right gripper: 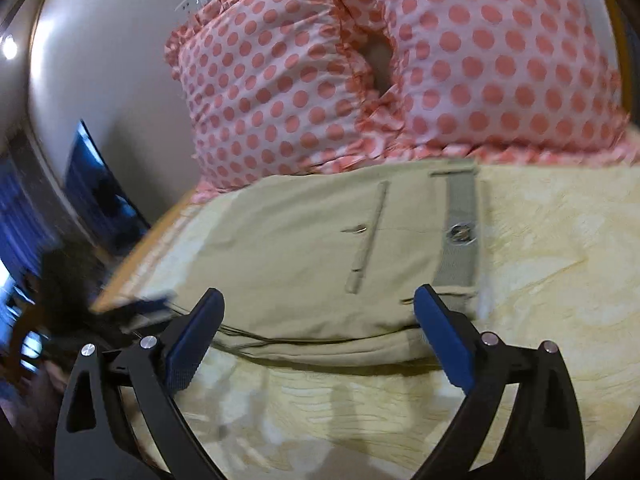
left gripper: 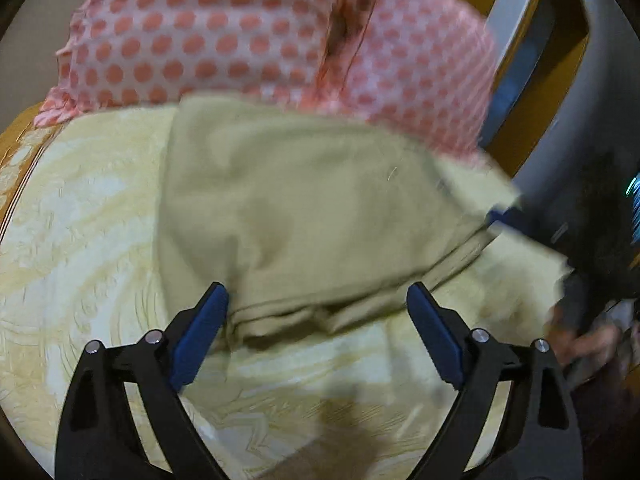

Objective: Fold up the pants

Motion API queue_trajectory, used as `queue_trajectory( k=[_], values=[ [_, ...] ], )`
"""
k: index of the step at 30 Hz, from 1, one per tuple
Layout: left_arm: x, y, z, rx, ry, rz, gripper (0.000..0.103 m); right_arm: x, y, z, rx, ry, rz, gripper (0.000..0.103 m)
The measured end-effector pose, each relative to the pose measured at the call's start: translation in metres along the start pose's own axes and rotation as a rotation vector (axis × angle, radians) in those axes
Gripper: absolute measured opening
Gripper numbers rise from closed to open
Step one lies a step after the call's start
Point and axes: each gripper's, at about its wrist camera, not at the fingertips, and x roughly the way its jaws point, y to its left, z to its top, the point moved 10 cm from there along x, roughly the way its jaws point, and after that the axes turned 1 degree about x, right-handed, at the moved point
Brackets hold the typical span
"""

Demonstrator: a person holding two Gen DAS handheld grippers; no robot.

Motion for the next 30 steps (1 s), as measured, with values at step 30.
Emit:
queue_trajectory(
  k=[30],
  values=[
    [-0.019,0.057,-0.016,-0.071,-0.013,0.319,0.093,0.051,0.030,-0.016,-0.305,0.102,-0.232,0.098]
  ],
)
